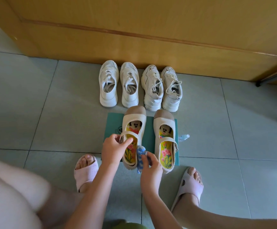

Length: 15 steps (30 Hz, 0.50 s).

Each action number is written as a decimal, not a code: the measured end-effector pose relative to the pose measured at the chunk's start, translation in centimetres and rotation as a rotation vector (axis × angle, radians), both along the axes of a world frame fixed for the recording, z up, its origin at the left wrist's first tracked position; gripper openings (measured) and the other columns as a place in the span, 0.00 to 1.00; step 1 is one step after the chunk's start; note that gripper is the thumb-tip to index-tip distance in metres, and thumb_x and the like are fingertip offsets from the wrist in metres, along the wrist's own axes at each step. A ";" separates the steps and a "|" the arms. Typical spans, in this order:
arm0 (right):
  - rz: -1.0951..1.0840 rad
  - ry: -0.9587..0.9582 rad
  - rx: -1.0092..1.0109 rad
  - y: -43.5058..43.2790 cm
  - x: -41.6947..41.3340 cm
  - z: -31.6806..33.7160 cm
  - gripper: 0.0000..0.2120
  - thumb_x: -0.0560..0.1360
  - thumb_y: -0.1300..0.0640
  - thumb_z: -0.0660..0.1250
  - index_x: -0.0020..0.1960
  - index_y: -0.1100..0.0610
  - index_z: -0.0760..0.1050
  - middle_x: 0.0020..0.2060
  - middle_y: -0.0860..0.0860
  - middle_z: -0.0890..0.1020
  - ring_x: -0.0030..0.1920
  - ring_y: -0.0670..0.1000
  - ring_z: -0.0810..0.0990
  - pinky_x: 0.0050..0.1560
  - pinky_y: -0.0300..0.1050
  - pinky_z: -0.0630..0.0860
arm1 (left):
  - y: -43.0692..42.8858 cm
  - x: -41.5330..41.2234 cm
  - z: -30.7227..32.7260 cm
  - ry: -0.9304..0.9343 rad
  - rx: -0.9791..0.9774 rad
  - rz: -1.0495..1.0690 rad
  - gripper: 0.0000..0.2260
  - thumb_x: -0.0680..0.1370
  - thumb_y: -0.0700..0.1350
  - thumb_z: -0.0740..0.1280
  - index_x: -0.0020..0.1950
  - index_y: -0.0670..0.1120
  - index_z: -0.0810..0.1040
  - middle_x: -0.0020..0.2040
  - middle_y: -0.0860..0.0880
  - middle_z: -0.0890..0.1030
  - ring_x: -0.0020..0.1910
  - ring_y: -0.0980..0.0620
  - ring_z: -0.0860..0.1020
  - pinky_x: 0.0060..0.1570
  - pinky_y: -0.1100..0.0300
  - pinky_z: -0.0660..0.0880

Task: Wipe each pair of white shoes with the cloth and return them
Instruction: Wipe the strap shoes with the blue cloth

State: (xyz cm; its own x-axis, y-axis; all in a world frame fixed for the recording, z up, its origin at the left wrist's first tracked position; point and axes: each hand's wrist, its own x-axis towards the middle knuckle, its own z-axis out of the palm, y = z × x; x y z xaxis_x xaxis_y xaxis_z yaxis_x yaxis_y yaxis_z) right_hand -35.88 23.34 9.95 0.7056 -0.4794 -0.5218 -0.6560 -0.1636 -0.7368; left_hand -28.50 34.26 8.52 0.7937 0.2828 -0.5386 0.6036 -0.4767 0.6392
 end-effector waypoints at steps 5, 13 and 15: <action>-0.059 0.019 0.105 -0.1 -2.2 -0.3 0.08 0.77 0.57 0.64 0.54 0.56 0.78 0.46 0.52 0.84 0.48 0.50 0.82 0.48 0.43 0.78 | 0.1 -0.7 -0.2 -0.043 -0.025 -0.020 0.11 0.73 0.46 0.71 0.51 0.42 0.78 0.44 0.46 0.81 0.44 0.46 0.80 0.45 0.53 0.78; -0.140 -0.146 0.463 -1.5 -2.3 3.5 0.07 0.78 0.61 0.63 0.46 0.60 0.79 0.34 0.51 0.83 0.35 0.45 0.80 0.37 0.37 0.77 | 1.0 0.2 0.8 0.057 -0.080 -0.001 0.17 0.77 0.48 0.66 0.62 0.40 0.74 0.58 0.46 0.79 0.55 0.45 0.78 0.53 0.55 0.74; -0.150 -0.166 0.554 -2.0 -0.9 4.4 0.08 0.78 0.59 0.62 0.48 0.61 0.78 0.37 0.52 0.83 0.38 0.47 0.81 0.39 0.37 0.78 | 1.4 0.9 1.9 -0.014 -0.091 -0.001 0.16 0.79 0.47 0.64 0.63 0.41 0.74 0.60 0.45 0.78 0.55 0.46 0.78 0.56 0.51 0.76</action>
